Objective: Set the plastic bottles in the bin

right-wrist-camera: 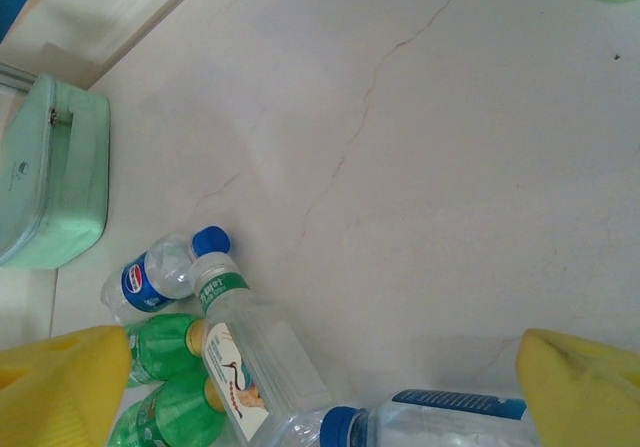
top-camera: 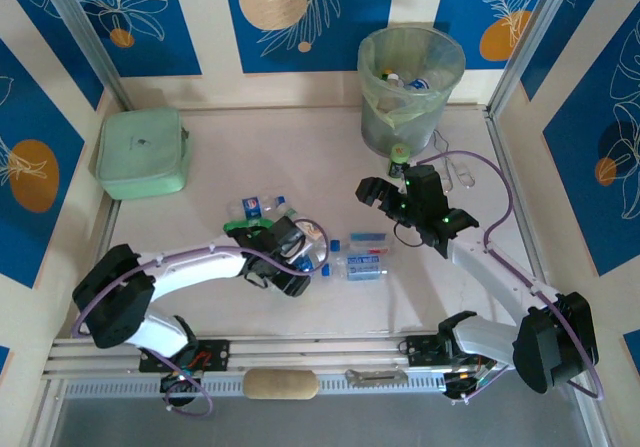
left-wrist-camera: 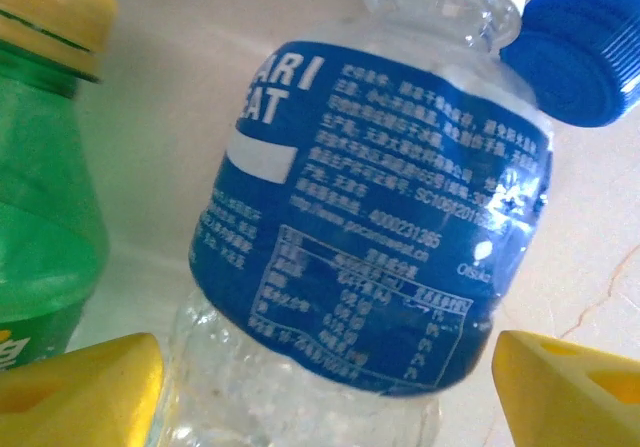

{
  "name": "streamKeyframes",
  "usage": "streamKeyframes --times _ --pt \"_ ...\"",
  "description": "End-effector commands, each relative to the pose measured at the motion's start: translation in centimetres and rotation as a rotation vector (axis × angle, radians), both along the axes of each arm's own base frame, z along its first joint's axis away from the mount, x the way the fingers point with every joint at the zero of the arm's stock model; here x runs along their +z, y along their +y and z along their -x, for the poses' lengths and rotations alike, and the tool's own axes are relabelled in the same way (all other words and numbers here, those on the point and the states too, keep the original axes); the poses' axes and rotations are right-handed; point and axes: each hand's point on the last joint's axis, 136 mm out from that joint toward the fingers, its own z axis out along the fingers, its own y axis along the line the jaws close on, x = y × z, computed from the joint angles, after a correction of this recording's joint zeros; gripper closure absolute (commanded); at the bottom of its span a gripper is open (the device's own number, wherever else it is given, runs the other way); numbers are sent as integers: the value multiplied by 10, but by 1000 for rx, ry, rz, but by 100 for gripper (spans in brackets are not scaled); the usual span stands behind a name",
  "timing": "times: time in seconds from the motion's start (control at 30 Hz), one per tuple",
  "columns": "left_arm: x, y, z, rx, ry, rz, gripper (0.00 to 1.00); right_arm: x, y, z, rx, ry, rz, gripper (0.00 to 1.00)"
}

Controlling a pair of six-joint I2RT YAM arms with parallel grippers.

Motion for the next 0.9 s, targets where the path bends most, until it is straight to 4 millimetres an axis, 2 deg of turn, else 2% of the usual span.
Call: streamKeyframes --times 0.0,0.33,0.5,0.67,0.87 --pt "-8 2 0 -15 -9 -33 18 3 -4 -2 -25 -9 -7 1" --pt "-18 2 1 -17 8 -52 29 -5 -12 -3 -57 16 -26 1" --pt "-22 1 -1 -20 9 -62 39 -6 -16 -5 -69 19 -31 1" --pt "-13 0 0 -27 -10 -38 49 -7 -17 -5 -69 22 -38 1" --pt "8 1 -3 -27 -57 1 54 -3 -14 -5 -62 0 -65 1"
